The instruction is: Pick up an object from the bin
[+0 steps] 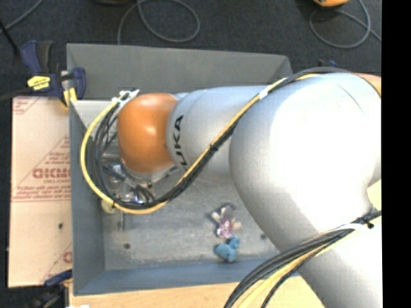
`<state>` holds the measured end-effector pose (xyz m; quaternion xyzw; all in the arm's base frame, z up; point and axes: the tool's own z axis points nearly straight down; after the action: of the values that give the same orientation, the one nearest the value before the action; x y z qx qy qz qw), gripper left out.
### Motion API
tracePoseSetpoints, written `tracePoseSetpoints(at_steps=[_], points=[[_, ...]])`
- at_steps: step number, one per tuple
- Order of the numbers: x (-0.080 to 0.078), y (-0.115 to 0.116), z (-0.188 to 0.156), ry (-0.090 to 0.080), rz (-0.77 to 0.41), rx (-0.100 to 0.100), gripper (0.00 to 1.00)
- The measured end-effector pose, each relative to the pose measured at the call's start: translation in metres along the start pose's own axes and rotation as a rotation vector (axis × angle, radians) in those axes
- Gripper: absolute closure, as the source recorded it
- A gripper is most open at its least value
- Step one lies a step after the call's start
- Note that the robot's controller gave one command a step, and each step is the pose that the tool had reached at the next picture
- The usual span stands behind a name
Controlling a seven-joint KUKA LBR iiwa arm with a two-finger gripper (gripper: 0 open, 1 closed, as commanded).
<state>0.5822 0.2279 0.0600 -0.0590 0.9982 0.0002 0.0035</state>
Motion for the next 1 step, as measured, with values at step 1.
tracePoseSetpoints(at_steps=[1], points=[[0.0021, 0.0054, -0.0284, -0.005, 0.109, -0.006, 0.00]])
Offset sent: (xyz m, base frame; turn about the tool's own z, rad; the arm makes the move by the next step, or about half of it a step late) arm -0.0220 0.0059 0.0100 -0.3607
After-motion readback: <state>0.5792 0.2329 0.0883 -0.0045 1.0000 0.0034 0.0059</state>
